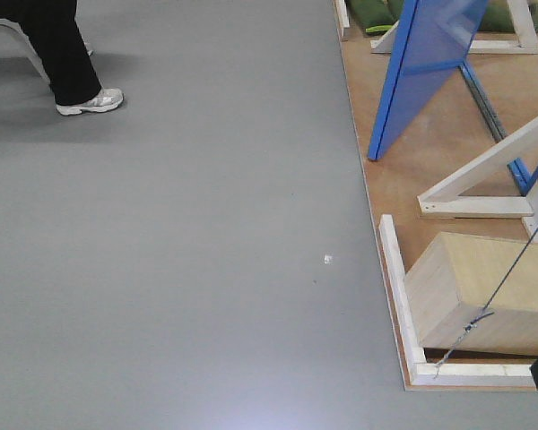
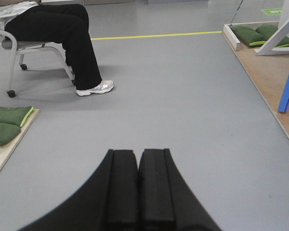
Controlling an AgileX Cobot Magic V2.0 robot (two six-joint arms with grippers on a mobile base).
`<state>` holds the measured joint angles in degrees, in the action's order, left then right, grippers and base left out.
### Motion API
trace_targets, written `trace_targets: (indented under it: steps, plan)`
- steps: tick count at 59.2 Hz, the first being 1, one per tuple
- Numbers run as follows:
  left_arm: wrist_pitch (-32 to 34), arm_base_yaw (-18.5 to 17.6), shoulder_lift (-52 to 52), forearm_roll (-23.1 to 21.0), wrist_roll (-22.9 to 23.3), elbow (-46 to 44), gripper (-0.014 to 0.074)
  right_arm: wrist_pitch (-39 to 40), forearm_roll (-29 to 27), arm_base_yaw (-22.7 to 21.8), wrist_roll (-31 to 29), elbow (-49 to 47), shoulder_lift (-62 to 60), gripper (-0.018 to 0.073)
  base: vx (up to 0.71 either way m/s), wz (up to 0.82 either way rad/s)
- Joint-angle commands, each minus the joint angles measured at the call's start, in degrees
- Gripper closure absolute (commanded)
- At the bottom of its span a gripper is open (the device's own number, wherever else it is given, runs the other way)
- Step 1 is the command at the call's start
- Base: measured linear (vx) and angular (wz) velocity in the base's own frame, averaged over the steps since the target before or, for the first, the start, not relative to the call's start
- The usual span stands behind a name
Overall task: Move to blue door and open it
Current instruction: 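Drive the base forward alongside the wooden platform toward the blue door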
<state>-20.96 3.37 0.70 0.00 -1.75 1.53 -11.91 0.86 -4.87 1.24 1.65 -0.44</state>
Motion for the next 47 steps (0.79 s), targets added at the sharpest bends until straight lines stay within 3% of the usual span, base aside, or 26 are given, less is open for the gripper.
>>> trace_targets:
  steps: [1,47]
  plan:
    - [4.47,-0.44,1.00,0.00,0.18,0.22,0.0526,4.96,0.12,0.03,-0.25,1.14,-1.22,0.0557,0.41,-0.02]
    - [4.47,-0.44,0.95,0.00,0.18,0.22,0.0526,4.84,0.12,0.03,-0.25,1.14,-1.23,0.0557,0.40,-0.03]
